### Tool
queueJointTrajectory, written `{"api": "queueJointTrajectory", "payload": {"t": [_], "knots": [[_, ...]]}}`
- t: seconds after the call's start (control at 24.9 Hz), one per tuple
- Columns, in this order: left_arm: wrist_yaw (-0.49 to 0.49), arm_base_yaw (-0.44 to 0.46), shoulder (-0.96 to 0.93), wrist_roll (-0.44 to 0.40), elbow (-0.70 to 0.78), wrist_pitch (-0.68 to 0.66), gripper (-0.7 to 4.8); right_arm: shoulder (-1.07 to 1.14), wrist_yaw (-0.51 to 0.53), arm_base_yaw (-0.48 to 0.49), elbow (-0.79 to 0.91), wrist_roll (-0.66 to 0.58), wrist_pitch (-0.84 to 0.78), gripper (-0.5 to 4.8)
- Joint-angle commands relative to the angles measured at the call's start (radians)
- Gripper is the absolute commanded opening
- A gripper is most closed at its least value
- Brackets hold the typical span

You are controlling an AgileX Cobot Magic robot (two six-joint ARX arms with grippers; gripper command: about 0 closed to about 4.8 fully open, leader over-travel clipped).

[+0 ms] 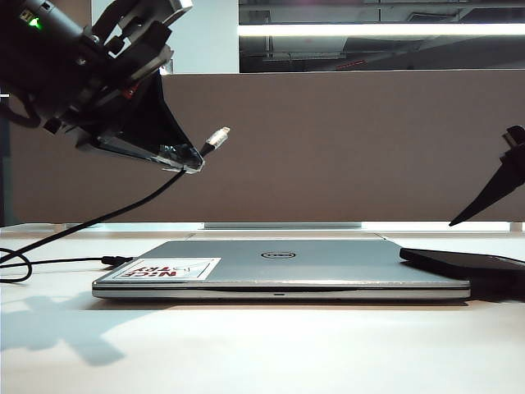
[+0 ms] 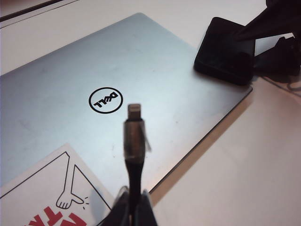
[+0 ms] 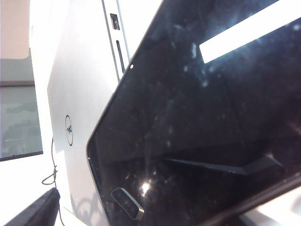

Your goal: Pick up the charging cable and the phone, plug the charging cable into the charging port on the phone, and finally place them back on the table.

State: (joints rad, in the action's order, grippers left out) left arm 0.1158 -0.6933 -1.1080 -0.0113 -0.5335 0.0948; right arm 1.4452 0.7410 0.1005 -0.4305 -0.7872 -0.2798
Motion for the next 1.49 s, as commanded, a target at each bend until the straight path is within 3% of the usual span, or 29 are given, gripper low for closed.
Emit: {"api": "queueJointTrajectory", "payload": {"t": [0.04,0.76,0.8,0.93,0.97,1.01,1.05,1.49], "knots": [[0.002,0.001,0.002,-0.008,-0.003,0.019,-0.08,-0.002,-0.018,0.0,0.0,0.002,-0.009,3.81],[0.002,0.001,0.002,-0.008,-0.003,0.019,-0.08,0.056,-0.032,0.0,0.0,0.009,-0.016,3.62],[0.002,0.001,0.002,-0.008,-0.003,0.019,-0.08,0.056,-0.032,0.0,0.0,0.009,-0.017,3.49],[0.002,0.001,0.002,-0.008,-0.003,0.019,-0.08,0.056,-0.036,0.0,0.0,0.01,-0.016,1.71],[0.002,0.001,0.002,-0.008,-0.003,0.019,-0.08,0.056,-0.042,0.0,0.0,0.01,-0.016,1.37],[0.002,0.001,0.002,-0.008,-0.003,0.019,-0.08,0.056,-0.053,0.0,0.0,0.01,-0.016,0.35],[0.002,0.001,0.002,-0.008,-0.003,0.019,-0.08,0.056,-0.056,0.0,0.0,0.011,-0.016,0.0],[0.002,0.001,0.002,-0.008,-0.003,0.018,-0.08,-0.008,-0.088,0.0,-0.003,0.089,-0.055,-0.06]]}}
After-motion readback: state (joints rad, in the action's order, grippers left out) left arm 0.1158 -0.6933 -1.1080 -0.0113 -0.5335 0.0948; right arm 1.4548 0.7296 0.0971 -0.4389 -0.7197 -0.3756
